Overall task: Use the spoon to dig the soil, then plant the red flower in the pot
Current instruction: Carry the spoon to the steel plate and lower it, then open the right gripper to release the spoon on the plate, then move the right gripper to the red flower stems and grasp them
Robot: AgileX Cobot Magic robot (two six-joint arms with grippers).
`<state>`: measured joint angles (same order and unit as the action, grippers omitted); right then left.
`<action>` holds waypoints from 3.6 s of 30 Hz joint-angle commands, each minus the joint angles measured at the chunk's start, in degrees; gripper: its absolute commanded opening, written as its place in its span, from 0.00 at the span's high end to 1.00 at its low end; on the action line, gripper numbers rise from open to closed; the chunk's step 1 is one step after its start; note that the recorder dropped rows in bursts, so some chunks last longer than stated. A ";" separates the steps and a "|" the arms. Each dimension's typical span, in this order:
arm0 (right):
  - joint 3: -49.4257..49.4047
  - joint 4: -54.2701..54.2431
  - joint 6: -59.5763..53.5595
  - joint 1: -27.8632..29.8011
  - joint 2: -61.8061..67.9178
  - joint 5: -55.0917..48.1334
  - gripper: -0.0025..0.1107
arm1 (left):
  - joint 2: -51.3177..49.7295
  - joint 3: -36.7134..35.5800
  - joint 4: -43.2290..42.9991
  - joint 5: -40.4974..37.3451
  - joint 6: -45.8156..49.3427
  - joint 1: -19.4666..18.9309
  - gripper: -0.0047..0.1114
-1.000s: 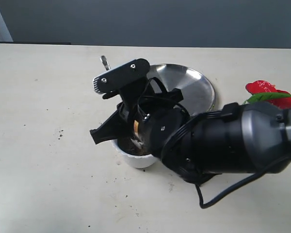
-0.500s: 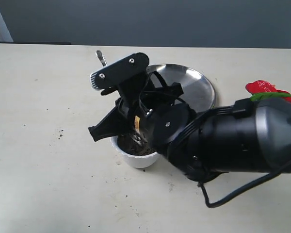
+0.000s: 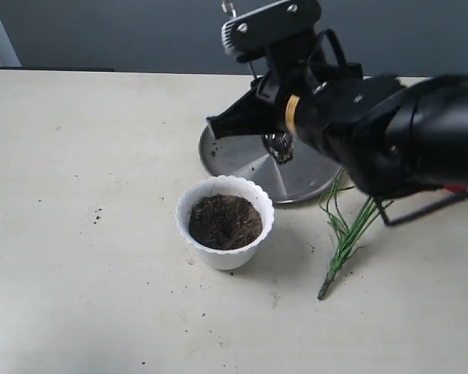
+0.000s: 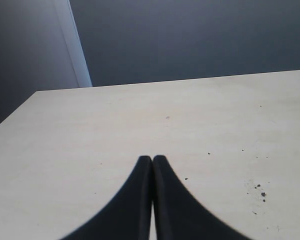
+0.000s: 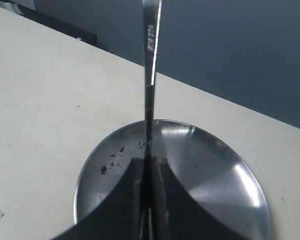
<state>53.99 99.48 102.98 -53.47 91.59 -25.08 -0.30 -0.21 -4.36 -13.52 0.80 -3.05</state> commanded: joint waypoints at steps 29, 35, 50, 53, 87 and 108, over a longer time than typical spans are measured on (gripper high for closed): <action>15.95 -10.38 -22.64 18.07 16.15 -5.36 0.98 | 0.30 0.21 0.33 0.31 -0.22 0.36 0.96; 22.72 -51.27 -61.75 18.07 15.73 -6.03 0.98 | 0.30 0.21 0.33 0.31 -0.22 0.36 0.96; 35.55 -89.55 -106.94 18.07 29.28 -14.95 0.98 | 0.30 0.21 0.33 0.31 -0.22 0.36 0.96; 35.67 -90.28 -107.46 18.07 31.33 -14.09 0.98 | 0.30 0.21 0.33 0.31 -0.22 0.36 0.96; 19.96 -96.84 -91.27 18.07 2.99 -21.96 0.78 | 0.30 0.21 0.33 0.20 -0.22 0.36 0.96; -12.00 -75.33 -65.82 18.07 -10.41 -6.67 0.78 | 0.30 0.21 0.33 0.20 -0.22 0.36 0.96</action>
<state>42.30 15.84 37.23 -35.60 81.63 -30.48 -0.30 -0.21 -4.36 -13.52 0.80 -3.05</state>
